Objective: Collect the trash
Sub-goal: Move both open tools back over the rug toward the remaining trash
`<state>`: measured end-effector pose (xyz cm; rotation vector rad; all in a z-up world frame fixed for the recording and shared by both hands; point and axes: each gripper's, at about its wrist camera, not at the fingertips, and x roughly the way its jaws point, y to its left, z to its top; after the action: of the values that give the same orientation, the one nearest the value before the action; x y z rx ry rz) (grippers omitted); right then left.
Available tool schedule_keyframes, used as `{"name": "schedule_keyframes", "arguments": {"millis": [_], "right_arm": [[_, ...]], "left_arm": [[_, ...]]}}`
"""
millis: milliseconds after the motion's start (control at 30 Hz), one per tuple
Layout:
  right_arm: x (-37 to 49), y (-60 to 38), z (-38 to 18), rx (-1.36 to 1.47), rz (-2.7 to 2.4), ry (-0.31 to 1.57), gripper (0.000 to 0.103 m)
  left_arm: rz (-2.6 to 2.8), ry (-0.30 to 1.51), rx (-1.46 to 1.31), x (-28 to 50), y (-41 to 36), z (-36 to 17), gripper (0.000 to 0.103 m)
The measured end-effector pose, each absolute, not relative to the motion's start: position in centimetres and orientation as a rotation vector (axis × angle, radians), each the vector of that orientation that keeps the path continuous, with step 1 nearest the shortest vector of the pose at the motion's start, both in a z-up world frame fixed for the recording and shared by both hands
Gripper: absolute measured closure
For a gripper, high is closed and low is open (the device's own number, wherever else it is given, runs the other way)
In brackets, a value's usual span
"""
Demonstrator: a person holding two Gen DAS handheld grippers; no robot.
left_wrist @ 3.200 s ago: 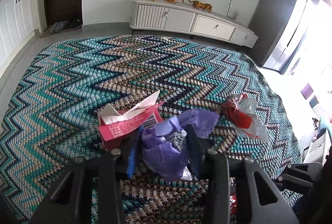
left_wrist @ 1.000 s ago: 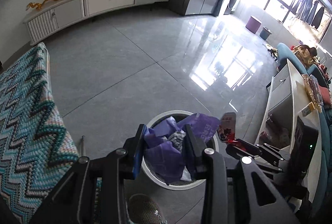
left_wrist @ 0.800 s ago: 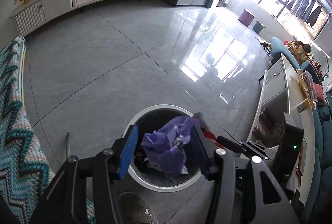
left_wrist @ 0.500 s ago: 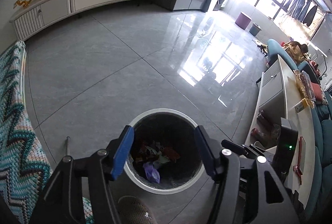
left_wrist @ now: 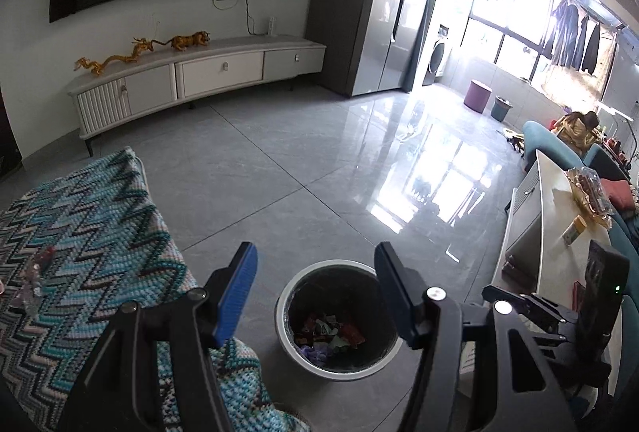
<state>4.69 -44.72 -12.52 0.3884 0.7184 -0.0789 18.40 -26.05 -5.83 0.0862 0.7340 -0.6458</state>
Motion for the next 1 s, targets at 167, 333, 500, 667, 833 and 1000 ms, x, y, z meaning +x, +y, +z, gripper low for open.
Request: {"name": "schedule_keyframes", "arguments": {"millis": [167,333,500,667,833,1000], "right_arm": [[2.4,-42.3,-8.5,0.344,-0.048,0.645,0.048],[0.6,-39.2,-5.0,0.293,-0.01,0.587,0.047],[-1.1,-35.7,-0.7,0.232,0.039,0.515,0.04],[-2.6,-32.2,2.4,0.181,0.088,0.454,0.03],[-3.5,-29.0,4.9,0.147,0.143,0.412,0.023],[-3.7,-25.9,7.8,0.123,0.217,0.351,0.01]], "left_arm": [[-0.582,0.665,0.049,16.1,-21.1,-2.2,0.043],[-0.517,0.574,0.017,13.6,-15.8,1.1,0.038],[-0.451,0.483,-0.002,11.1,-11.0,3.9,0.036],[-0.357,0.395,-0.016,8.6,-6.2,5.5,0.036],[-0.254,0.311,-0.013,6.5,-1.8,7.1,0.036],[-0.176,0.306,-0.008,5.9,2.3,10.1,0.036]]}}
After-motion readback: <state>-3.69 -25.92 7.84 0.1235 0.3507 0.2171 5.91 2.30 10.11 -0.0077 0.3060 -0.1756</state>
